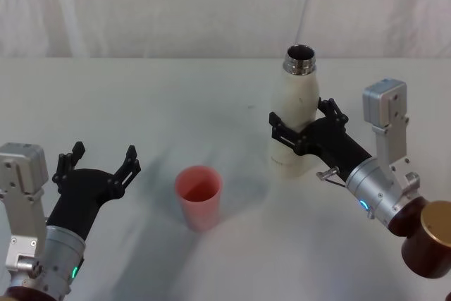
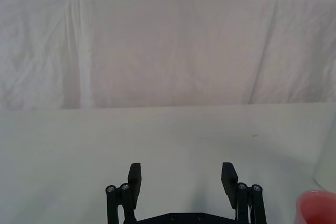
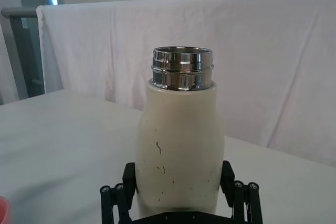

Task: Grasp the thermos with one hand and pour water into the cup lid.

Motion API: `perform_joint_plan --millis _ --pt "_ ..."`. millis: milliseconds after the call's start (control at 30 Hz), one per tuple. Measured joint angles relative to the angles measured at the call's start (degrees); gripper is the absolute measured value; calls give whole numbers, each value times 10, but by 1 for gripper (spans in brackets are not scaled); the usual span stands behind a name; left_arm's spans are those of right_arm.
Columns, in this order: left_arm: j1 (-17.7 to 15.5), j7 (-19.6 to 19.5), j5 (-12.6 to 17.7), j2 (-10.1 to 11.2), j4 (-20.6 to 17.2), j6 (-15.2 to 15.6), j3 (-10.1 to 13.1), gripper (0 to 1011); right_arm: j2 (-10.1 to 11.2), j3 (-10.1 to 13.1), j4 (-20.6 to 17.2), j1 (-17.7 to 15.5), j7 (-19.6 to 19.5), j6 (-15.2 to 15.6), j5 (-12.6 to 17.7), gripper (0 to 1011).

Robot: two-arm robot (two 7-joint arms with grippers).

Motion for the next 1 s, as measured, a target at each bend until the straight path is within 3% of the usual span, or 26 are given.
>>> perform_joint_plan --millis 1000 --pt "0 0 0 0 0 0 0 1001 12 16 -60 -53 -18 -3 1 1002"
